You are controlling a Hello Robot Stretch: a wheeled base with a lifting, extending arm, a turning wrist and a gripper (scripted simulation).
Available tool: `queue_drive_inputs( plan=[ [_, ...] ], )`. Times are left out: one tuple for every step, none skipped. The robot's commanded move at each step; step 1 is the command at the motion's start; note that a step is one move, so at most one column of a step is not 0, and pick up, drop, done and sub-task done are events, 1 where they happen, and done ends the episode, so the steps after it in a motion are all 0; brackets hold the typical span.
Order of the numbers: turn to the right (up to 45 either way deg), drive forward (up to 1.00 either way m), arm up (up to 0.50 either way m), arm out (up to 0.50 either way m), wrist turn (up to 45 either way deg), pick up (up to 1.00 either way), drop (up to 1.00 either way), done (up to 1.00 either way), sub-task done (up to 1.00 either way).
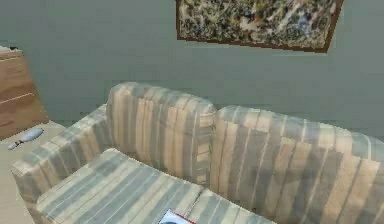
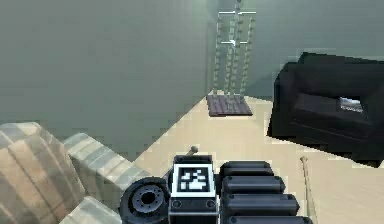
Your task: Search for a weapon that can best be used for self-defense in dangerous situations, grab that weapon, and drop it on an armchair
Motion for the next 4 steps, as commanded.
queue_drive_inputs(
  plan=[
    [45.0, 0.00, 0.00, 0.00, 0.0, 0.00, 0.00, 0.00, 0.00],
    [45.0, 0.00, 0.00, 0.00, 0.0, 0.00, 0.00, 0.00, 0.00],
    [27.0, 0.00, 0.00, 0.00, 0.0, 0.00, 0.00, 0.00, 0.00],
    [0.0, 1.00, 0.00, 0.00, 0.0, 0.00, 0.00, 0.00, 0.00]
  ],
)
